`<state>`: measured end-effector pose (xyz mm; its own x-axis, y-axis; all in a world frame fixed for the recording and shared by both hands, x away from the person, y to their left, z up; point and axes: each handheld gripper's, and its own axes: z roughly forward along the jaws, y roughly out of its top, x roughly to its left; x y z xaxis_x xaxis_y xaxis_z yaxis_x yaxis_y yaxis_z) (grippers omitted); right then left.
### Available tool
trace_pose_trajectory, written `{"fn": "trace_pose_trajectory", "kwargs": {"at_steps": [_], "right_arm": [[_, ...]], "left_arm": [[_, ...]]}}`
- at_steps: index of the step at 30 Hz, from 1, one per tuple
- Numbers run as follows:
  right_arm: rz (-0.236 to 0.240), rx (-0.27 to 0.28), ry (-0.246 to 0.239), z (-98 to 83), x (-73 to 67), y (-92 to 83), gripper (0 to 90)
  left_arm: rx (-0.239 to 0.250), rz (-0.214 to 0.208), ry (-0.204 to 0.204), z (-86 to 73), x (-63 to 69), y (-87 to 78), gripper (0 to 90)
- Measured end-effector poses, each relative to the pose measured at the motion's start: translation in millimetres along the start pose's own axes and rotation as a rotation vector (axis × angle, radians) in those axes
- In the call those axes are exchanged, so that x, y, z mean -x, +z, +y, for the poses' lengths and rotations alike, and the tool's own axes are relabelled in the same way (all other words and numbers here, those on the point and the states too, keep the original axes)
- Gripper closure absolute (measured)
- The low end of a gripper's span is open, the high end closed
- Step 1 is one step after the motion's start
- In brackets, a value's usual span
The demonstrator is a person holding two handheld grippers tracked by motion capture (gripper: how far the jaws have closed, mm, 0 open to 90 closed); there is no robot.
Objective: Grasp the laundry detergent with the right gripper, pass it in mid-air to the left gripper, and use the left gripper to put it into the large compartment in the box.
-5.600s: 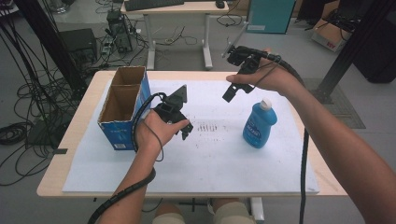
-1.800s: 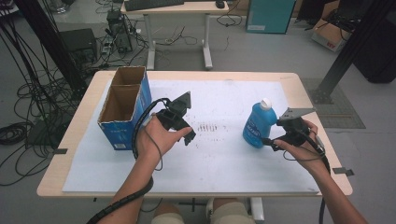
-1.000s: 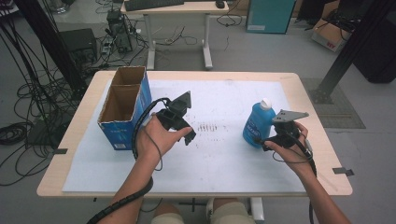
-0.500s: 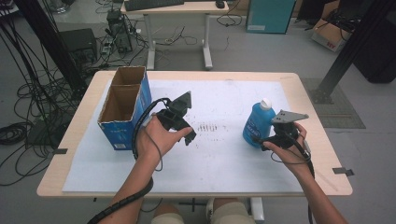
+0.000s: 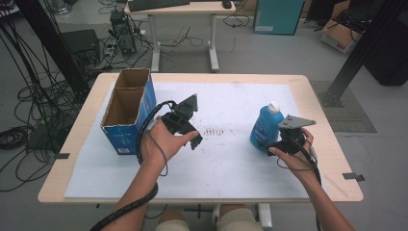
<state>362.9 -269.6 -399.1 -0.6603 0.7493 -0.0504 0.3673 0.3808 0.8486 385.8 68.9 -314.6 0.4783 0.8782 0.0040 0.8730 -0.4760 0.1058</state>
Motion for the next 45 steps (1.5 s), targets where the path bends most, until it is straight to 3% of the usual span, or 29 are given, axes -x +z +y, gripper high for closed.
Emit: {"fn": "trace_pose_trajectory", "kwargs": {"at_steps": [7,9,45], "right_arm": [[-0.013,0.005,0.019,-4.1,0.8,1.7,1.9],[-0.012,0.019,-0.005,-4.7,2.9,2.2,1.8],[-0.034,0.057,-0.004,-7.6,3.4,3.3,1.6]], "left_arm": [[-0.003,-0.001,0.0,-0.5,0.1,-0.1,6.3],[-0.001,0.001,0.0,-0.5,0.1,-0.2,6.3],[0.005,0.0,0.0,0.0,0.0,-1.7,6.3]]}}
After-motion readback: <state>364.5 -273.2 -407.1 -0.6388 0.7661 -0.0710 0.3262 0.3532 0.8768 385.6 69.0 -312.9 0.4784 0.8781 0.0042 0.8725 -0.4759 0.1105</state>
